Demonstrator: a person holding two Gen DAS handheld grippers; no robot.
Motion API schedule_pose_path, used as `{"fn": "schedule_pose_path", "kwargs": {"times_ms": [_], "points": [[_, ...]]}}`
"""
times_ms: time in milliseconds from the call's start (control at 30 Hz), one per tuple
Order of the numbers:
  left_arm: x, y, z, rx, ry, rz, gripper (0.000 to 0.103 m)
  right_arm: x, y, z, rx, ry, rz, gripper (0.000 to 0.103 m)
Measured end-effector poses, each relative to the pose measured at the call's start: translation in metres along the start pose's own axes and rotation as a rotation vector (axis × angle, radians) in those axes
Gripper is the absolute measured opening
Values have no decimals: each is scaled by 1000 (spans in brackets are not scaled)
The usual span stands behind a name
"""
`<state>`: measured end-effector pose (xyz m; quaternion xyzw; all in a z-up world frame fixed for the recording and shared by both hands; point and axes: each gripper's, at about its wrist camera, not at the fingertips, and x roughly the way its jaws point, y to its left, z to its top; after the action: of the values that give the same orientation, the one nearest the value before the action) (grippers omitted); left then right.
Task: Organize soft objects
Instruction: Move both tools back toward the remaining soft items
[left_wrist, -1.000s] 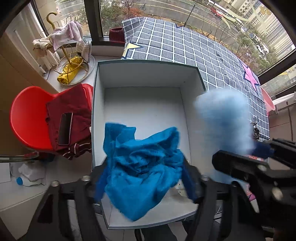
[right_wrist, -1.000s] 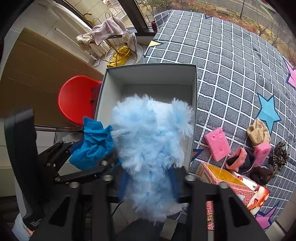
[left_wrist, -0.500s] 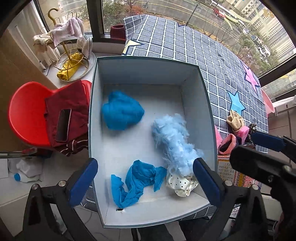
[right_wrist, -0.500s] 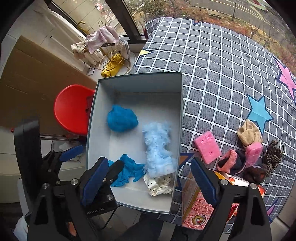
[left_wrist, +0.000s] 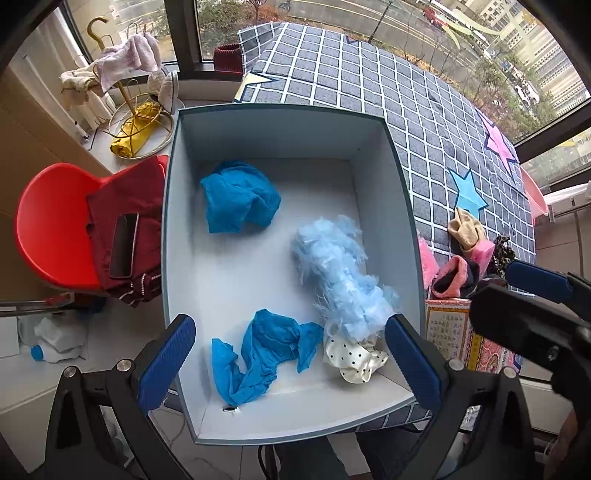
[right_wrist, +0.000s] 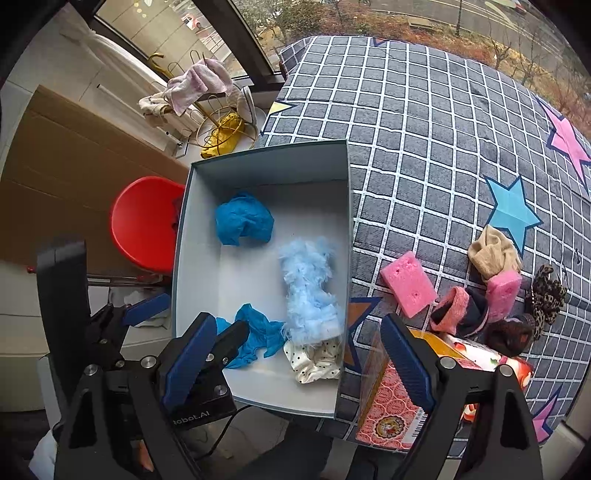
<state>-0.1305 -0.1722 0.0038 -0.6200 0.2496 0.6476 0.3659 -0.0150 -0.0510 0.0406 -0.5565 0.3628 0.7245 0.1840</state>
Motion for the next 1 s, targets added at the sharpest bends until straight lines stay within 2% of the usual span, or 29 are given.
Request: {"fn": "schedule_pose_path", "kwargs": {"times_ms": [233,400,567,667,867,1000], "points": [[-3,-27,4,70,23,-6,102,-16,-29,-6,71,-29,13,92],[-9,-61,16,146,21,-14,103,-41,-71,-13,146,-73,8,92],[-8,-101,31,213,39,-32,103,-67,-140,-29,293,-126,-23,92],[-4,-127,39,249,63,-41,103,-72,-187,-40,395,-130,-55,91],[9,-180,59,274,112,-47,103,-62,-270,-71,578,-73,-85,91],[33,-217,74,241,171,-54,103,-47,-303,-87,637,-38,-95,91]]}}
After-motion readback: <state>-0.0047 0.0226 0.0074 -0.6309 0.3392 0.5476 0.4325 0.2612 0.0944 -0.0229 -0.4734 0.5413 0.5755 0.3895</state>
